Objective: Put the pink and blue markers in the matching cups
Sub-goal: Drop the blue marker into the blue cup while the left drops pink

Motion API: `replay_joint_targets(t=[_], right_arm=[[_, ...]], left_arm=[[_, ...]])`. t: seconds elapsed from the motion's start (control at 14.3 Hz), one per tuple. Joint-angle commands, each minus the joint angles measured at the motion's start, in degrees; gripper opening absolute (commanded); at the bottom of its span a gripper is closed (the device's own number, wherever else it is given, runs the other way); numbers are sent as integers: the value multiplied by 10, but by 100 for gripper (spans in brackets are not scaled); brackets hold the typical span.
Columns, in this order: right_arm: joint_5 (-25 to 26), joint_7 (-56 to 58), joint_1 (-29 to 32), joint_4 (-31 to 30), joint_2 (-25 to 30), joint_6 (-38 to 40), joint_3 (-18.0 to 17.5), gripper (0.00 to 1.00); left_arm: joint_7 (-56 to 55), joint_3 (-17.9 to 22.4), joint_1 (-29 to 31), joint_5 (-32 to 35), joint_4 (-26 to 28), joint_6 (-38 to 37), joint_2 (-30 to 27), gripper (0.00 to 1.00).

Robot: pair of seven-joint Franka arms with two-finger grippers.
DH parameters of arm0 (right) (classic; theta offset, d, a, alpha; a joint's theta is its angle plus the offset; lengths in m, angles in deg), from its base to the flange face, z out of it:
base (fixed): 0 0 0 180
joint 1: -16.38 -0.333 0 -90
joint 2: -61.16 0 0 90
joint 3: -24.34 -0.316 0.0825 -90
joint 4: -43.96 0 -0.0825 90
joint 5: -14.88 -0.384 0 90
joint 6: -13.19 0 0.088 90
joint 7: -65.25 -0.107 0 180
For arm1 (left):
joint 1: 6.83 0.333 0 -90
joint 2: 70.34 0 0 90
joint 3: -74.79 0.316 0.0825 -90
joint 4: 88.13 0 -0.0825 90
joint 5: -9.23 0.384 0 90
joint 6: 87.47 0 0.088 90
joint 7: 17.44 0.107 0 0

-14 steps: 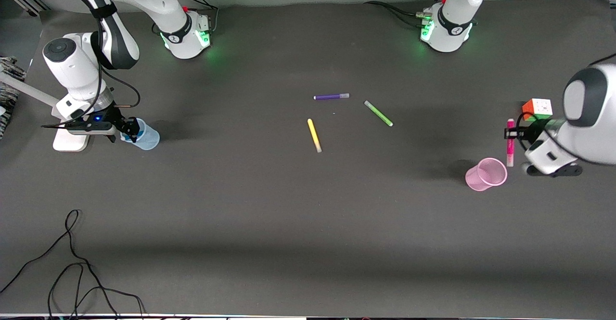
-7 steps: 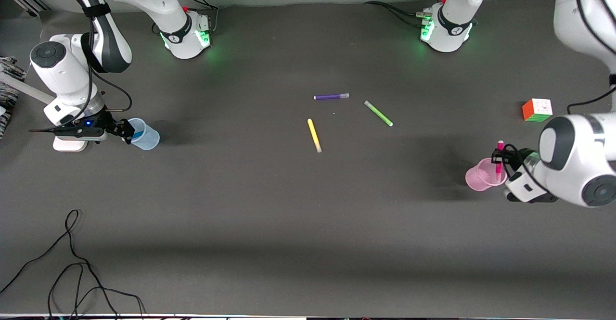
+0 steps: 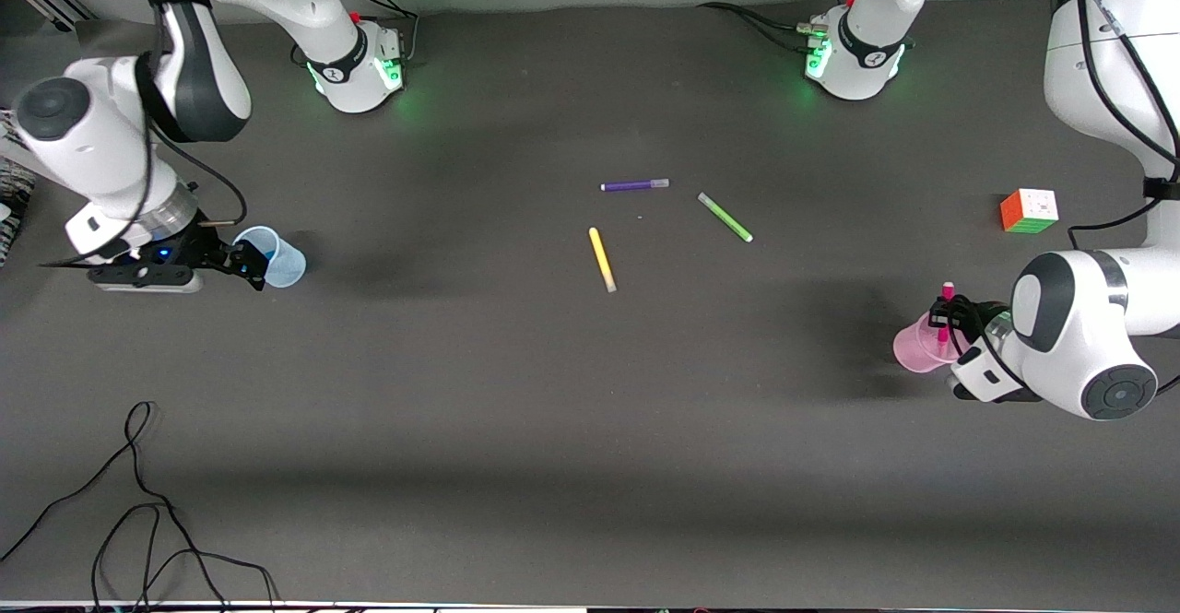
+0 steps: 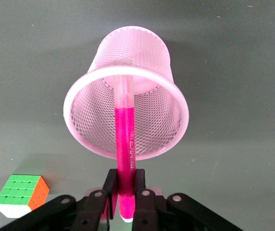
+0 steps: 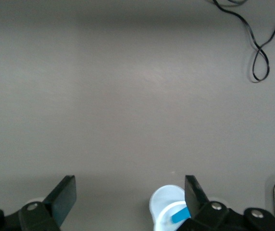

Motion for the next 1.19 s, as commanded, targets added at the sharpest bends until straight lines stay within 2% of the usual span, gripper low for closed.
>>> replay_joint_targets(t=[0.0, 0.14, 0.21, 0.35, 0.42, 0.49, 0.7, 0.91, 1.05, 1.12], right_arm=[[-32, -4, 44, 168, -64, 137, -65, 100], [-33, -9, 57, 234, -74, 157, -74, 100], [-33, -4, 70, 270, -81, 169, -91, 100], [-49, 0, 119, 349, -101, 255, -144, 100], [-79, -3, 131, 373, -108, 296, -155, 100], [-97, -8, 132, 372, -107, 321, -156, 100], [-136, -6, 139, 338, -81, 325, -156, 100], [-130, 1, 136, 290, -43, 320, -153, 100], [-82, -8, 126, 215, 9, 254, -152, 100], [-70, -8, 120, 199, 17, 237, -152, 100]], left_arm=[[6, 2, -7, 11, -16, -18, 3, 100], [8, 2, -6, 11, -18, -33, -9, 100], [10, 2, -5, 11, -23, -48, -20, 100], [12, 0, -1, 11, -16, -54, -77, 100], [14, 0, -2, 11, -5, -52, -111, 100], [18, 0, -2, 10, 12, -40, -144, 100], [18, -2, -3, 7, 57, -19, -220, 100], [19, -2, -3, 5, 99, 4, -276, 100], [18, -2, -5, 2, 158, 42, -333, 100], [17, -2, -14, 2, 175, 50, -355, 100]])
